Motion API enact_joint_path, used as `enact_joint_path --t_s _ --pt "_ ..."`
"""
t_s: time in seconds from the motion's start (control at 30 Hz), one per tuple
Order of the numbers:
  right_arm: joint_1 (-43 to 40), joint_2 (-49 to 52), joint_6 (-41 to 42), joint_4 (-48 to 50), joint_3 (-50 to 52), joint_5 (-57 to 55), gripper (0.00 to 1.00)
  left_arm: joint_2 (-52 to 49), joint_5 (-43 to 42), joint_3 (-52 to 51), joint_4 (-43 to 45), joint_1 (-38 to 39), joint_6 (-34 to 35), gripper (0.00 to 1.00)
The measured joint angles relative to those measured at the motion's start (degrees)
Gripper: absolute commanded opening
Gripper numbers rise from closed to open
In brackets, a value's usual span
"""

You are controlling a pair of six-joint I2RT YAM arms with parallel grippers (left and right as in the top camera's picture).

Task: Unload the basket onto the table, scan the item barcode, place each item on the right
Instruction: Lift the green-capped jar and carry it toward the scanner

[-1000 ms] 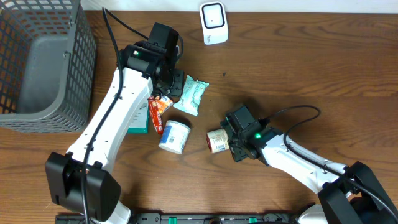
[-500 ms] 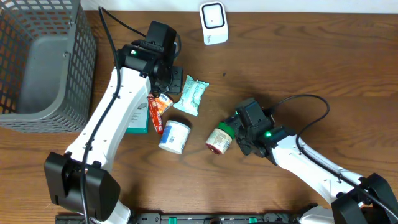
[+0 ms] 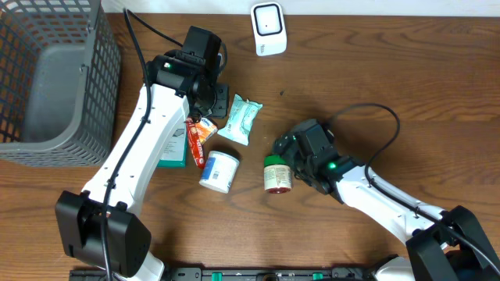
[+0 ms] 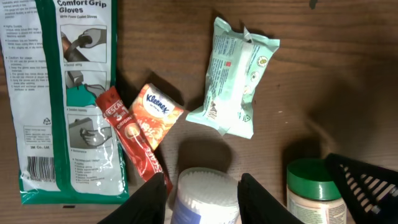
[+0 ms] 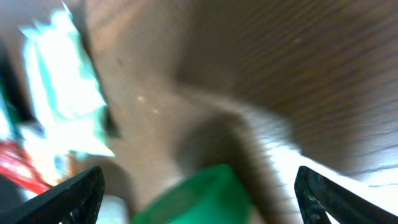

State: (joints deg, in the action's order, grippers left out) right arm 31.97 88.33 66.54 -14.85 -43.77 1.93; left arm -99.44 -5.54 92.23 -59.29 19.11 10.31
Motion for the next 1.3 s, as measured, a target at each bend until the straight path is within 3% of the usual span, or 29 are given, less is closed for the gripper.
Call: enact_joint_path --t_s 0.13,0.23,0.43,0.5,0.6,0.7,0.93,1.3 --pt "-4.1 0.3 -11.4 -14.3 -7.5 0.6 0.94 0.0 0.0 -0.1 -0.4 0.0 0.0 0.39" --pt "-9.5 0.5 -21.9 -27.5 -19.6 1.8 0.98 0.0 0.4 -0.1 -0.3 0.0 0.5 0.40" --pt "-11.2 0.7 -30.5 -40.3 -36.5 3.7 0.99 0.0 1.4 -0.1 -0.3 -1.7 3.4 0.45" --pt "-10.0 1.3 -31.9 -41.8 -37.8 4.4 0.99 0.0 1.5 -0.1 -0.3 -3.0 3.9 0.48" --pt "-7.6 5.0 -33.4 -43.2 -38.1 5.2 0.99 0.0 1.6 -0.1 -0.2 -5.0 4.7 0.65" --pt "-5.4 11.2 -34.2 -43.2 -38.0 5.8 0.99 0.0 1.7 -0.1 0.7 -7.0 4.9 0.73" --pt "-0.6 22.6 -36.5 -41.8 -37.8 7.0 0.99 0.0 1.7 -0.1 2.7 -9.6 5.1 0.75" --pt "1.2 23.7 -38.6 -40.6 -37.2 8.7 0.96 0.0 1.7 -0.1 2.9 -9.6 5.1 0.75"
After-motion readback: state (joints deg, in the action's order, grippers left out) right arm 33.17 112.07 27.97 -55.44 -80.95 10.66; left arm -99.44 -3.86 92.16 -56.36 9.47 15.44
